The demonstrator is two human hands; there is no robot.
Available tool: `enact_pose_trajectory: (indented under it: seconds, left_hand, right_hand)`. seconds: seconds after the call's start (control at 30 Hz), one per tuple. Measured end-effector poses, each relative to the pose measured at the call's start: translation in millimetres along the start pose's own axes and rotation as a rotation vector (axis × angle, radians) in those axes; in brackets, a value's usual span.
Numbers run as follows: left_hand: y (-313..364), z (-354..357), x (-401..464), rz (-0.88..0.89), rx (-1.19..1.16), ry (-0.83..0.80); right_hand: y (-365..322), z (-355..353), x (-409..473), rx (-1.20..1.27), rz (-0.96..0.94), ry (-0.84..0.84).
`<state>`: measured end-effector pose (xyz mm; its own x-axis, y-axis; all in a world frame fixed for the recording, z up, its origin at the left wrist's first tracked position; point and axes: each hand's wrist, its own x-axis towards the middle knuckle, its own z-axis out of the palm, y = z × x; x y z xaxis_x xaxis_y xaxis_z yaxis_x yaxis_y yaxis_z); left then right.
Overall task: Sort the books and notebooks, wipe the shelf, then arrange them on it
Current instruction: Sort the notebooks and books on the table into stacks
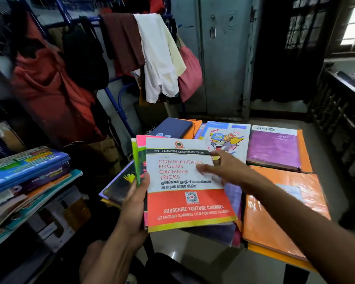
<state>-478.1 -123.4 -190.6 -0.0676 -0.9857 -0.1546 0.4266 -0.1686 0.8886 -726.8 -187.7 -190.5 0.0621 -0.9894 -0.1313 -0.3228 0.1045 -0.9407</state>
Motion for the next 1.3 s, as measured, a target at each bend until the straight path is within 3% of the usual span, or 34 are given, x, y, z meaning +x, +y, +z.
enact_pose_trajectory:
  seconds: [0.1,0.23,0.4,0.67,0.8,0.97,1.13,1.23,1.3]
  left_hand:
    - [-1,14,4,-0.039,0.027,-0.025]
    - [5,18,9,-0.069,0.035,-0.052]
    - [7,37,12,-0.041,0.044,-0.069]
    - [9,49,19,-0.007,0.059,-0.045]
    - [1,49,17,-0.016,0.034,-0.034]
    - [-8,43,21,-0.039,0.061,-0.050]
    - [-16,39,24,-0.033,0.079,-0.046]
    - [-18,39,25,-0.028,0.093,-0.044]
    - [-16,39,26,-0.029,0.093,-0.041]
  right_hand:
    - [15,2,-2,0.151,0.058,-0.025]
    - [22,-24,-6,0.407,0.109,0.079]
    - [32,-37,-16,0.522,0.164,0.017]
    - [52,-173,-1,0.552,-0.101,0.655]
    - [90,-224,15,0.397,0.023,0.904]
    - [119,-225,41,0.086,0.254,0.980]
    - [108,-212,46,-0.173,0.252,0.956]
    - [105,-205,48,-0.601,0.307,0.906]
    - [88,-183,44,-0.834,0.098,0.909]
